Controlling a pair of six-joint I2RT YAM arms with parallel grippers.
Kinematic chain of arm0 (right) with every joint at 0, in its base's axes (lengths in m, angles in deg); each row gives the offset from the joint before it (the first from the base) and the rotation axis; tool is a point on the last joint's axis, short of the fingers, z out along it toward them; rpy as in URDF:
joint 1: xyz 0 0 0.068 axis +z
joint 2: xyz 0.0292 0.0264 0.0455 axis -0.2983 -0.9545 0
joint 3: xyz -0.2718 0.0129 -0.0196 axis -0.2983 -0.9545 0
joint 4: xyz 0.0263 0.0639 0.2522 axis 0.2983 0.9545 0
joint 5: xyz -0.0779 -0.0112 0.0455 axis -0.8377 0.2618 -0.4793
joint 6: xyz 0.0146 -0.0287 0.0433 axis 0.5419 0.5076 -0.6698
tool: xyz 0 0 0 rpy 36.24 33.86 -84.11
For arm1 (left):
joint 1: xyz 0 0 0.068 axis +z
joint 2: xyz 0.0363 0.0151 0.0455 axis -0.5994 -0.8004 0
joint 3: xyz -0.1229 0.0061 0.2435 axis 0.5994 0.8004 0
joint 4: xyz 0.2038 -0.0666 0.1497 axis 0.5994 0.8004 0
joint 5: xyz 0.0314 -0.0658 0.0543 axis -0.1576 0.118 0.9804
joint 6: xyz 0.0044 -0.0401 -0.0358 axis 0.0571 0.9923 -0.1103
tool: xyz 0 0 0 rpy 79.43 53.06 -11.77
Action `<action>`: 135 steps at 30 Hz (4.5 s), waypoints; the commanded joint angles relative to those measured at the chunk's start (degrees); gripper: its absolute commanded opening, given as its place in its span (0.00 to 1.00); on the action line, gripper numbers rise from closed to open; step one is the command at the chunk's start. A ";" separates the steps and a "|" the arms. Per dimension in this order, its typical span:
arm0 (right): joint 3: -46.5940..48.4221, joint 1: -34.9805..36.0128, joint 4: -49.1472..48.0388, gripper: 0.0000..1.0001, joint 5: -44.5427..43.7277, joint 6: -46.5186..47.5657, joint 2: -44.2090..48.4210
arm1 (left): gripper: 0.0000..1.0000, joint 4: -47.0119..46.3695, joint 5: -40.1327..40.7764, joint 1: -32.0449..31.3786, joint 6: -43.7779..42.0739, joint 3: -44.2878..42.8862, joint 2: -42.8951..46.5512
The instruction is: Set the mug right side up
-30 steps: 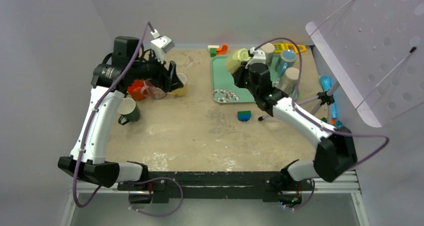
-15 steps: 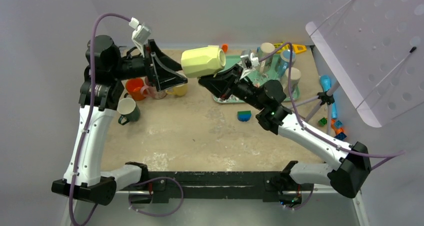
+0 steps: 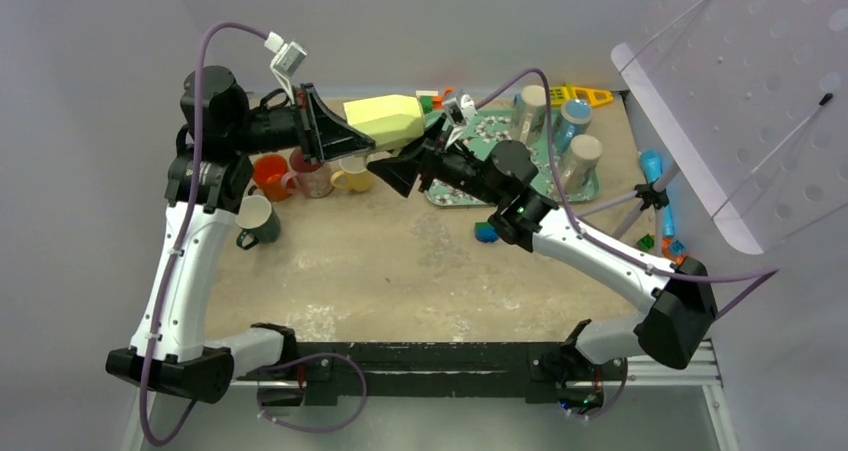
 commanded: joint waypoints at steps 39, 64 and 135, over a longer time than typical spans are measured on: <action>41.51 -33.07 52.24 0.75 -53.33 7.74 -49.06 | 0.42 44.39 70.48 -4.64 -62.25 8.03 -29.25; 24.66 -24.44 34.61 0.00 -38.45 16.60 -21.32 | 0.75 42.86 31.08 -4.13 -43.11 -8.00 -0.36; -0.15 -24.70 51.75 0.91 -72.68 -10.08 -9.30 | 0.00 51.81 77.48 -21.19 -57.04 -3.18 -35.11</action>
